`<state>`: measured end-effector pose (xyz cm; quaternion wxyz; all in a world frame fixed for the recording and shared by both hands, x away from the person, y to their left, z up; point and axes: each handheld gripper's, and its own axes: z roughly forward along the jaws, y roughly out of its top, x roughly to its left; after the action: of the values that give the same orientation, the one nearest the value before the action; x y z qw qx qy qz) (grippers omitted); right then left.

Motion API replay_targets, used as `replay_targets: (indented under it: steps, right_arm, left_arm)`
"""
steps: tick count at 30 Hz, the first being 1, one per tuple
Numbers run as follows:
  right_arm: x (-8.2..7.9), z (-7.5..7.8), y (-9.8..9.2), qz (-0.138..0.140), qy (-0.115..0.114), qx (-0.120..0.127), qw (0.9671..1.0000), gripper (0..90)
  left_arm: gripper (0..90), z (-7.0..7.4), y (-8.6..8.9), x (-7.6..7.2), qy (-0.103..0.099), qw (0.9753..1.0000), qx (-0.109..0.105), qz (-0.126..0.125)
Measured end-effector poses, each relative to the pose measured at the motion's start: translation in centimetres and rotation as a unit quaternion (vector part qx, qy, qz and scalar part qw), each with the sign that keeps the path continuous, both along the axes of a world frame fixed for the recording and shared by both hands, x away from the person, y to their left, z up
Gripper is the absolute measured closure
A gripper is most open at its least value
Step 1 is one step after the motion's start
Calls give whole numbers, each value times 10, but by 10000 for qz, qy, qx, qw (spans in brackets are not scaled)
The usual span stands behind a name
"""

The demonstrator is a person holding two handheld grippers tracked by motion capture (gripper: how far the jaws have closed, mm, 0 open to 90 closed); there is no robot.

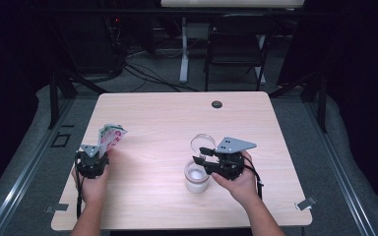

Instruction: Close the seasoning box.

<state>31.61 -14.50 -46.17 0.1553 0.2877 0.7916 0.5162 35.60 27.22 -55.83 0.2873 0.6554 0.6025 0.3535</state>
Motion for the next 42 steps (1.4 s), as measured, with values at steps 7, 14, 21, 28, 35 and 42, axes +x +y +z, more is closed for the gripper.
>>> replay_targets:
  steps: [7, 14, 21, 28, 35, 42]
  right_arm:
    - [0, 0, -1, -19, 7, 4, 10000, 592]
    - [0, 0, -1, -29, -6, -6, 10000, 588]
    - [0, -1, -1, -30, -3, 4, 10000, 587]
    - [0, 1, -1, -54, -56, 13, 10000, 584]
    - [0, 1, -1, -46, -60, 13, 10000, 580]
    - [1, 2, -3, -84, -74, 50, 9999, 571]
  left_arm:
    - [692, -3, 0, 2, 169, 9997, 145, 81]
    - [551, -2, 0, 1, 36, 9998, 92, 156]
    - [439, 2, -4, -4, -196, 9997, -104, 89]
    - [355, 10, -8, -6, -159, 9998, -109, -84]
    - [273, 15, -14, -8, -123, 9993, -114, -332]
    - [265, 27, -22, -16, -117, 9969, -188, -754]
